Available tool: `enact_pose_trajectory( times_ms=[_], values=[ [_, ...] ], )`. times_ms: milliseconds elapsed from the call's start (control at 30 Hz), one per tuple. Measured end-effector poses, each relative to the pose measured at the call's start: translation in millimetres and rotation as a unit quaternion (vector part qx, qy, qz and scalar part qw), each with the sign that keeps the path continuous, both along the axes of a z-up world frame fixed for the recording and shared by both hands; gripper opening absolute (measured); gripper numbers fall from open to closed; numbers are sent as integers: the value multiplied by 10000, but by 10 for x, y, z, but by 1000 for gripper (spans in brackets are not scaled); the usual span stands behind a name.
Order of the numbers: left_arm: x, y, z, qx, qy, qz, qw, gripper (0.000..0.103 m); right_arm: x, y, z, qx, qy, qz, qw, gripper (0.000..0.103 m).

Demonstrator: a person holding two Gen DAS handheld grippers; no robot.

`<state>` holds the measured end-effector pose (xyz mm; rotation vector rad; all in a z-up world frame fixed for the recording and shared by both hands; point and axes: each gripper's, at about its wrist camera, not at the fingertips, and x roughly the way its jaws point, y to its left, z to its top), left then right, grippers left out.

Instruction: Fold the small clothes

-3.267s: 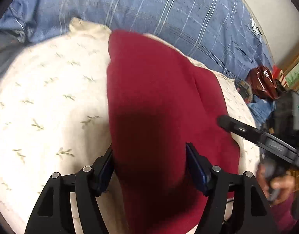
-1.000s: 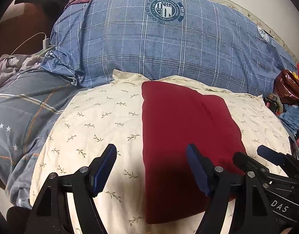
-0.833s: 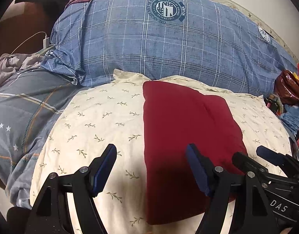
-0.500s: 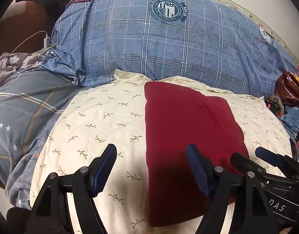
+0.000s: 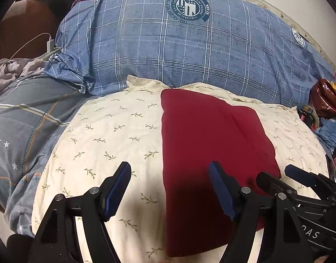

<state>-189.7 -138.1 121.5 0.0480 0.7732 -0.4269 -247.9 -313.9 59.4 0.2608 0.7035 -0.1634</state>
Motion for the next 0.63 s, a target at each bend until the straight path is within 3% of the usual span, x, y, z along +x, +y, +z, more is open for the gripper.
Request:
enact_pose_trajectory(
  times_ms=[633],
  values=[
    [167, -6, -133, -21, 56, 126, 9999, 71, 87, -68, -59, 43, 96, 27, 9999, 79]
  ],
)
